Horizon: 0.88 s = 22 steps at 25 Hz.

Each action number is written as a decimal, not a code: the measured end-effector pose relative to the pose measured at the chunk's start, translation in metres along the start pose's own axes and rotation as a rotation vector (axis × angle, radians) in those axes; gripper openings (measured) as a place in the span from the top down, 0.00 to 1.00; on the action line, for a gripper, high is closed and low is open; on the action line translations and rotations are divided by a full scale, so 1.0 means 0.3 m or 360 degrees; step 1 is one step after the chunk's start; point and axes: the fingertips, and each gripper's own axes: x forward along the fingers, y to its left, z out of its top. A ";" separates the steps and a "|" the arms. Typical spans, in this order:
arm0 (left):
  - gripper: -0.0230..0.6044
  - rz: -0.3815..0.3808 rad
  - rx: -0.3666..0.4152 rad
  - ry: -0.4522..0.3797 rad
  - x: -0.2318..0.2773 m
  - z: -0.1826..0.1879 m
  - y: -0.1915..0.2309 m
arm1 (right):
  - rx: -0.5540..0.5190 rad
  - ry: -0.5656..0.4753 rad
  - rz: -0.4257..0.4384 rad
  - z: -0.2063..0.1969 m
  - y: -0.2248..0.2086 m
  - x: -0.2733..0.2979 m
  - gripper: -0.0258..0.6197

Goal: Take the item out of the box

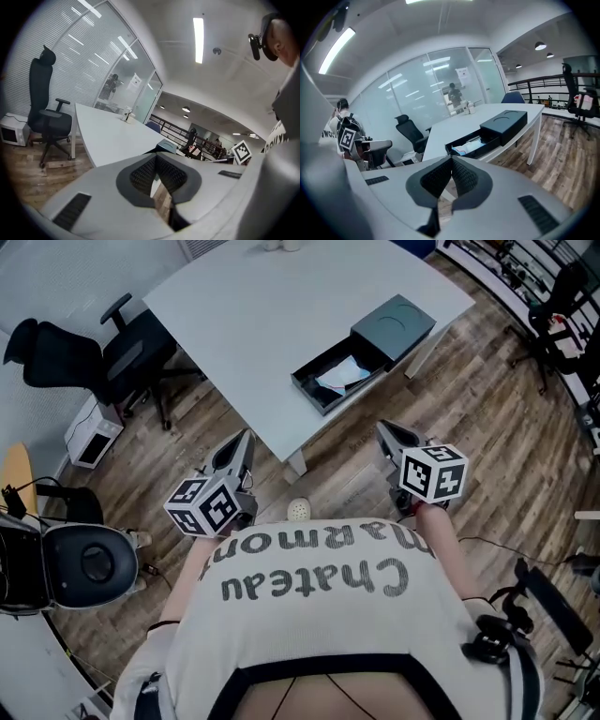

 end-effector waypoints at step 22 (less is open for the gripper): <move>0.97 -0.0234 -0.0004 0.0025 0.234 0.147 0.185 | 0.0015 -0.0065 -0.0235 0.114 -0.025 0.149 0.96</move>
